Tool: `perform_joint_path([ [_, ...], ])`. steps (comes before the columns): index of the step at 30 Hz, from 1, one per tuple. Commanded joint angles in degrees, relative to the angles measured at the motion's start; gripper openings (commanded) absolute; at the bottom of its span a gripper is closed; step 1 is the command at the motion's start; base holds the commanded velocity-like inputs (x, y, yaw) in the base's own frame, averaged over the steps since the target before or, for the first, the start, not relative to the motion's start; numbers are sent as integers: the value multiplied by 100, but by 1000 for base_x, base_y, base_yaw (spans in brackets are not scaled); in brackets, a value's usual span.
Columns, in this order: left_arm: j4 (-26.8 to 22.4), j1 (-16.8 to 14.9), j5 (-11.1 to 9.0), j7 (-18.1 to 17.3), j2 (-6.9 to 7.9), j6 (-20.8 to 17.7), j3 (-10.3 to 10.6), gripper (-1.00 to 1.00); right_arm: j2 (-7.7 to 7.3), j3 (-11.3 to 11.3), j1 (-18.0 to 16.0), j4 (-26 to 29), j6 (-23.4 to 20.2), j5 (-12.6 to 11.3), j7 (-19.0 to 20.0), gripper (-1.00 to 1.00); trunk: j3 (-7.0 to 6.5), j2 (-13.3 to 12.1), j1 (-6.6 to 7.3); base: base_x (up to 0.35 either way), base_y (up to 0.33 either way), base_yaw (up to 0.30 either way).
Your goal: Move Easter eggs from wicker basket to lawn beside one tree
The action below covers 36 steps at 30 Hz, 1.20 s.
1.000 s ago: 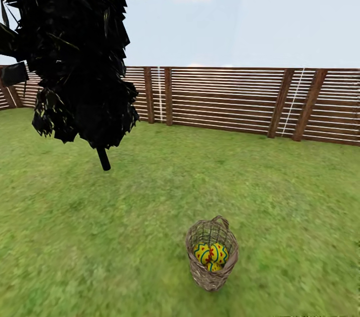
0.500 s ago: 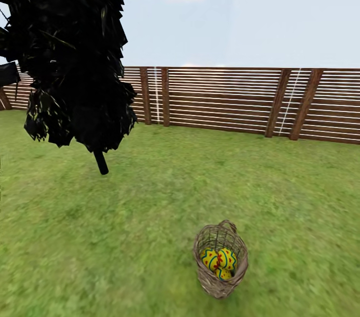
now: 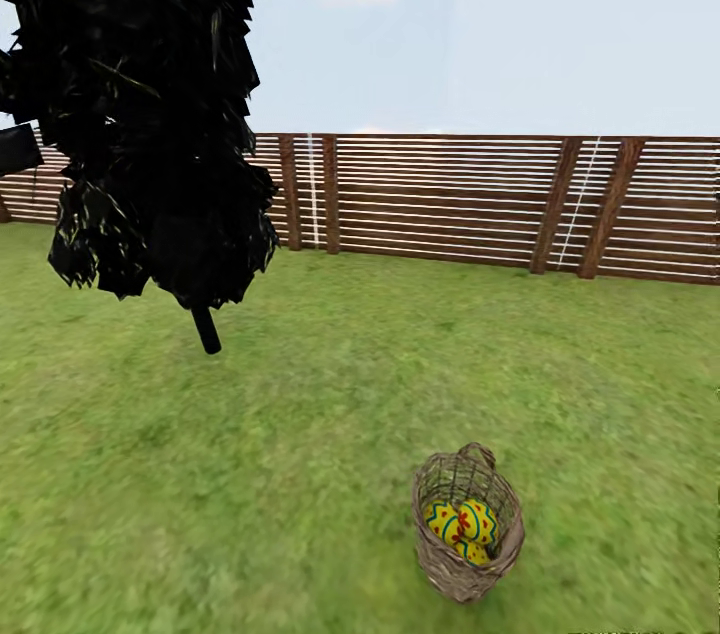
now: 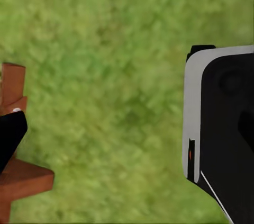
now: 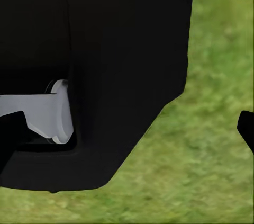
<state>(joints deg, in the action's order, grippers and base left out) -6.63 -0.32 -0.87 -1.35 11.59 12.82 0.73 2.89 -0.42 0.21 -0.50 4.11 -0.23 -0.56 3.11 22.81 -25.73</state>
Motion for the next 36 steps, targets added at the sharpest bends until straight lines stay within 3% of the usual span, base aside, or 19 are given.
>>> perform_joint_path([
  [1,4,-3,-9,-14,2,18,6,100,1,-5,-3,-9,27,-3,-6,100,11,11,-5,166,289,-242],
  [36,4,-3,-9,-14,2,18,6,100,1,-11,-3,-46,35,-4,-2,100,11,11,-5,192,272,-287],
])
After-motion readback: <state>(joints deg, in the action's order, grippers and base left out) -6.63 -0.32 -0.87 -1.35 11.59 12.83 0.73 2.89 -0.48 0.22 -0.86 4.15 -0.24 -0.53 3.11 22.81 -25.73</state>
